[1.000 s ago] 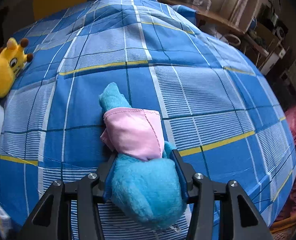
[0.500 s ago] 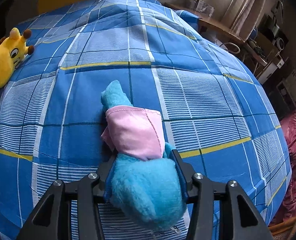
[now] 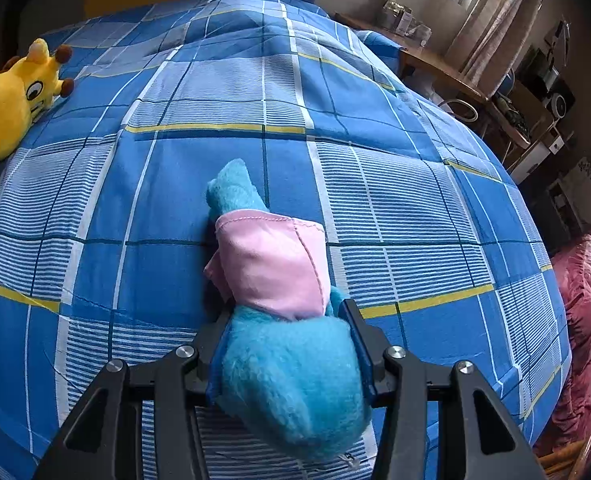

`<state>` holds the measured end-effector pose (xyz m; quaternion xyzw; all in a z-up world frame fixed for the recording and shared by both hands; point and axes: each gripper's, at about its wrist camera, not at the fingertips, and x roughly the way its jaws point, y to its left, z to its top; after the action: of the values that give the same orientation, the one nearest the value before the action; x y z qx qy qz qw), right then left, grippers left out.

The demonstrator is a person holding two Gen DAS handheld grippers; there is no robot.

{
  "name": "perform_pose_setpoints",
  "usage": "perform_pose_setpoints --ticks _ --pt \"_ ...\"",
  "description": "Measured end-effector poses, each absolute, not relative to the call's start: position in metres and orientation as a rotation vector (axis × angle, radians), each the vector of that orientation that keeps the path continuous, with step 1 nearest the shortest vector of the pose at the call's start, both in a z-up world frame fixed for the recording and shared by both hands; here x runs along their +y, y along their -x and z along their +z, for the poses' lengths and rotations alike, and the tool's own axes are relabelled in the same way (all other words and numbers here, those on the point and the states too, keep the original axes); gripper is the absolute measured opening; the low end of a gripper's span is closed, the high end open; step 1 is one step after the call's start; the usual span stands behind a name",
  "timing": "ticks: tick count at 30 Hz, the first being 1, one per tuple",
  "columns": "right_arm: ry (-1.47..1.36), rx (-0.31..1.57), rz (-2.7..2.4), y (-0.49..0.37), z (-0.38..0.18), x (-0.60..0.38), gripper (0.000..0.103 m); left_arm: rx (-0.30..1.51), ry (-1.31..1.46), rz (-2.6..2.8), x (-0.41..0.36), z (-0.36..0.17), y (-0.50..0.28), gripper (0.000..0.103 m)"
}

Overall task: Organize soft objects
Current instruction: 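Carry the tissue pack into the gold tray with the left tool and open it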

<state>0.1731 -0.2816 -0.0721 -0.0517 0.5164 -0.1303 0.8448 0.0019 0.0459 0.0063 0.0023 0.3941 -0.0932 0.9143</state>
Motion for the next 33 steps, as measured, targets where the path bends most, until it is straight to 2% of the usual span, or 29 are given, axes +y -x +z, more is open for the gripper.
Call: perform_pose_setpoints --ticks 13,16,21,28,33 --pt "0.091 1.083 -0.283 -0.173 -0.071 -0.282 0.048 0.835 0.083 0.005 0.129 -0.008 0.002 0.052" --pt "0.019 1.08 -0.29 -0.174 -0.067 -0.29 0.045 0.859 0.106 0.062 0.153 -0.018 0.001 0.052" --pt "-0.259 1.08 -0.243 -0.176 -0.057 -0.312 0.041 0.918 0.107 0.116 0.176 -0.04 -0.003 0.053" --pt "-0.42 1.015 -0.106 -0.209 -0.019 -0.283 0.04 0.977 0.123 0.098 0.181 -0.063 -0.006 0.056" --pt "-0.362 0.939 -0.007 -0.247 0.035 -0.228 0.04 0.959 0.123 0.105 0.183 -0.059 -0.005 0.063"
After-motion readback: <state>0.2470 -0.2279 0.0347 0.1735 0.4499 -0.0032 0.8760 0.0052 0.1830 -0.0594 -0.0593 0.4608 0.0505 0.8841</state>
